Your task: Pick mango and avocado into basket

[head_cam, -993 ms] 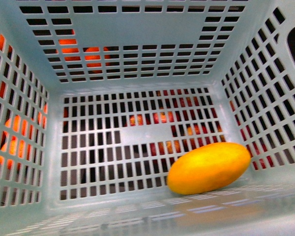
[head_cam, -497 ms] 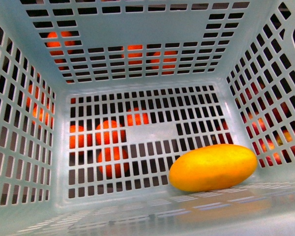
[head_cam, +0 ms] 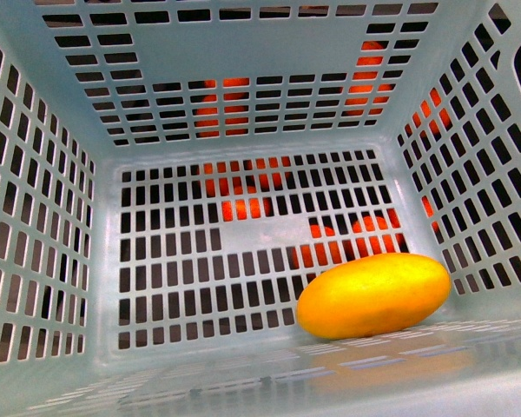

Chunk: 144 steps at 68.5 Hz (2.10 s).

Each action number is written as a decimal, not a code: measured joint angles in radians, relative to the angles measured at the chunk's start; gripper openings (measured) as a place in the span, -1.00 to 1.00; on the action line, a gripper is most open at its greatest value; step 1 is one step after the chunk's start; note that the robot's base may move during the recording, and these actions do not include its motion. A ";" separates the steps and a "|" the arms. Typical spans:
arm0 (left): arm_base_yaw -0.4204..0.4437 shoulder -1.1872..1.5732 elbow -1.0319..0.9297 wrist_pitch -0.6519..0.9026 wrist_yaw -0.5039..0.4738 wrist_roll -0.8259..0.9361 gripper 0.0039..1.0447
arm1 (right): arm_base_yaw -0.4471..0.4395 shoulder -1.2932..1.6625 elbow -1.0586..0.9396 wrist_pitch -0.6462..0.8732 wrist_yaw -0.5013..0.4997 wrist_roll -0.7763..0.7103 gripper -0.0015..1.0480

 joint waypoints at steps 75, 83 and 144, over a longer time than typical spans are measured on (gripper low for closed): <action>0.000 0.000 0.001 0.000 0.000 -0.003 -0.75 | 0.000 0.002 0.000 0.000 0.000 0.000 0.83; 0.000 0.000 0.001 0.000 -0.004 0.000 -0.75 | 0.000 0.002 0.000 0.000 0.000 0.000 0.83; 0.000 0.001 0.002 0.000 0.008 0.000 -0.75 | -0.136 0.305 0.291 -0.627 0.294 0.362 0.83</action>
